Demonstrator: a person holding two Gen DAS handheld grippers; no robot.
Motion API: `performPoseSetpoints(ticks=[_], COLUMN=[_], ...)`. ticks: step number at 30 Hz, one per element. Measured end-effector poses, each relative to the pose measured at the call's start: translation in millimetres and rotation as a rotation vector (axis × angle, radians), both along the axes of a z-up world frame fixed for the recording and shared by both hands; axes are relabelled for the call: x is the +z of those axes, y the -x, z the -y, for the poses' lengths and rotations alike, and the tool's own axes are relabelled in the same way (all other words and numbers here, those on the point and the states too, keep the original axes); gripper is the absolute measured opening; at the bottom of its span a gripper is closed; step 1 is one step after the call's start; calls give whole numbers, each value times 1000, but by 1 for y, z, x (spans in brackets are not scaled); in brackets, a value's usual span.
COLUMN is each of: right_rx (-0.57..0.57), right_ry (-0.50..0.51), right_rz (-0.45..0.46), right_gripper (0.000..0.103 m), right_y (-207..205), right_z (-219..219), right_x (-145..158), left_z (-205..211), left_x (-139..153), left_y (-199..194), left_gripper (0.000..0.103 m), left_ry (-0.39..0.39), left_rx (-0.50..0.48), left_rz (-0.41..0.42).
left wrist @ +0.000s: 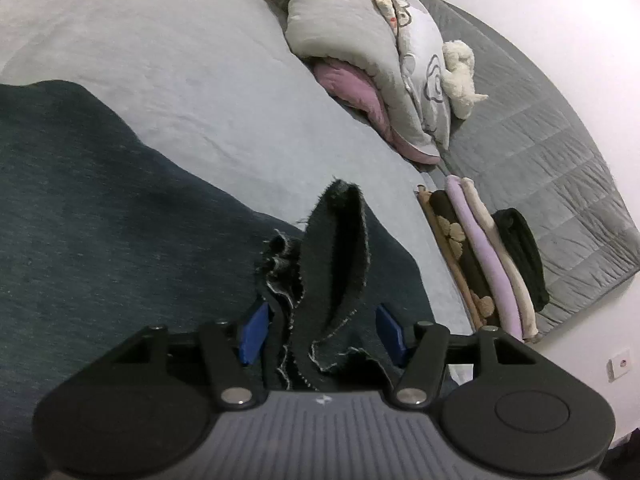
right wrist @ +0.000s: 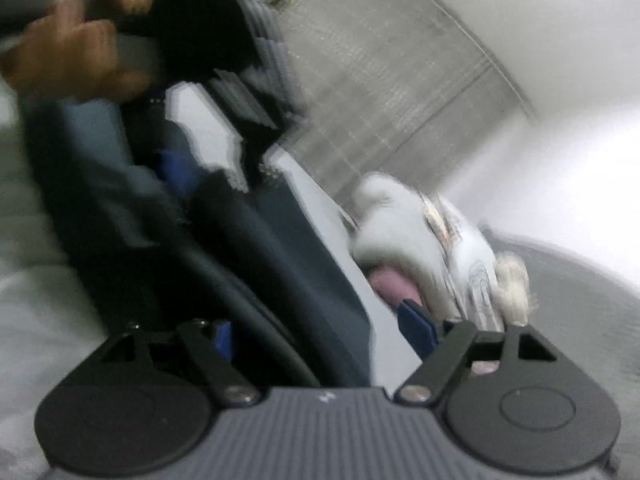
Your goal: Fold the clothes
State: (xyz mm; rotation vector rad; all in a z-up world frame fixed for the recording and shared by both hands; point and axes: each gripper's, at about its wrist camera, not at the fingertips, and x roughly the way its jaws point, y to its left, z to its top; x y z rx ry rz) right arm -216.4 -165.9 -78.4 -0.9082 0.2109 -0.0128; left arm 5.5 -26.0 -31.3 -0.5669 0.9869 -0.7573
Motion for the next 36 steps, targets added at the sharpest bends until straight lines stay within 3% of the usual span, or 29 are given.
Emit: performPoseSetpoints(ticks=[3, 4, 7, 9, 12, 19, 23, 26, 32, 35, 36], right_rx=[76, 106, 126, 127, 120, 108, 97, 97, 117, 127, 130], right_ry=[71, 102, 139, 126, 64, 35, 2, -11, -23, -11, -9], right_rz=[-6, -8, -30, -40, -38, -19, -33, -44, -55, -57, -55], right_gripper=[63, 57, 22, 18, 16, 16, 16, 16, 16, 15, 15], right_y=[-2, -3, -7, -10, -12, -10, -13, -13, -4, -1, 0], right_z=[-16, -23, -28, -26, -20, -15, -11, -10, -16, -17, -18], right_x=[-6, -9, -10, -6, 5, 13, 17, 17, 21, 20, 20], left_z=[-2, -3, -6, -8, -12, -12, -12, -13, 0, 8, 9], left_x=[-1, -1, -1, -1, 0, -3, -11, -9, -22, -24, -25], left_y=[-2, -3, -5, -6, -6, -5, -7, -7, -10, -8, -8], left_gripper=[58, 58, 59, 60, 62, 62, 62, 62, 62, 40, 24], left_ry=[-6, -9, -16, -14, 14, 73, 148, 198, 223, 196, 188], left_rx=[-6, -9, -20, -32, -53, -82, -72, -76, -89, -74, -59], left_rz=[-12, -18, -37, -51, -73, -130, -183, -177, -194, -174, -169])
